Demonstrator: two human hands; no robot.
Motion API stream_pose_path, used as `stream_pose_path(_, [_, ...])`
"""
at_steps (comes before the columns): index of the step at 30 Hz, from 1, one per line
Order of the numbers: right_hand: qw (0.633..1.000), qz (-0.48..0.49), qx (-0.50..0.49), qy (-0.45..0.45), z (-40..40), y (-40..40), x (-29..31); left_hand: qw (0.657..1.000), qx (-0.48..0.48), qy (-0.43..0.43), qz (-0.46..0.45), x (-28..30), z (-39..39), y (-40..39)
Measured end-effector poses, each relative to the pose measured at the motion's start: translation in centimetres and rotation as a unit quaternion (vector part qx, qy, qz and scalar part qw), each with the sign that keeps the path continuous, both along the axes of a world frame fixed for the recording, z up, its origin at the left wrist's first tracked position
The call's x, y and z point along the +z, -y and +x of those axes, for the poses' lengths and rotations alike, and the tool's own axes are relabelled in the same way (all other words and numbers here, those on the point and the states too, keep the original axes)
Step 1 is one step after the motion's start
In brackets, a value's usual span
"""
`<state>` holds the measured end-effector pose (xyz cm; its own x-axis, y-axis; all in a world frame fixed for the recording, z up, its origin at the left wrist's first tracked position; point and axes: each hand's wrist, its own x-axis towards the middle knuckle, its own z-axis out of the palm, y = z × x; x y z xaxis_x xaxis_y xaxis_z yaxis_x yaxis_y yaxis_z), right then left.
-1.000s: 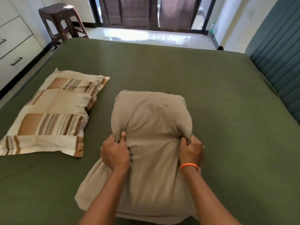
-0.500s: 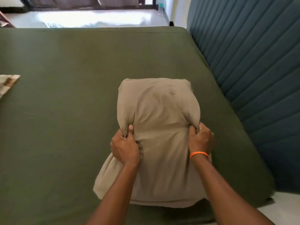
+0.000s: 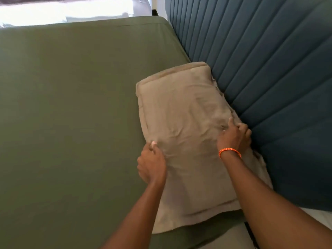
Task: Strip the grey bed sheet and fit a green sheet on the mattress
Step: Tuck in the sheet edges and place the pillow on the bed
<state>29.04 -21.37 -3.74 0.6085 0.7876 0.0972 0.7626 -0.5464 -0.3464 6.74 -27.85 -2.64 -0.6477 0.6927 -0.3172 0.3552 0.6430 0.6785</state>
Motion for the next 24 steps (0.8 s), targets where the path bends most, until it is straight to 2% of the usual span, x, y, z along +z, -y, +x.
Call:
stream_pose_path(3, [0.995, 0.046, 0.086, -0.011, -3.5, 1.1, -0.9, 1.000, 0.008, -0.012, -0.001, -0.4, -2.1, 0.9])
stream_pose_path(8, [0.976, 0.017, 0.189, -0.107, -14.8, 3.4, -1.3, 0.999, 0.020, 0.004, 0.038, -0.2, -7.8, 2.5])
stream_pose_path(13, [0.931, 0.044, 0.294, -0.211, -28.1, 6.9, -0.1, 0.993, 0.073, 0.020, 0.090, 0.0, -17.0, 6.0])
stream_pose_path(19, [0.872, 0.018, 0.397, -0.287, -46.1, 14.7, 2.1, 0.982, 0.135, 0.033, 0.128, 0.8, -33.1, 14.1])
stream_pose_path(24, [0.829, -0.023, 0.438, -0.346, -61.7, 23.2, 4.5, 0.972, 0.178, 0.024, 0.153, 3.3, -49.2, 23.6])
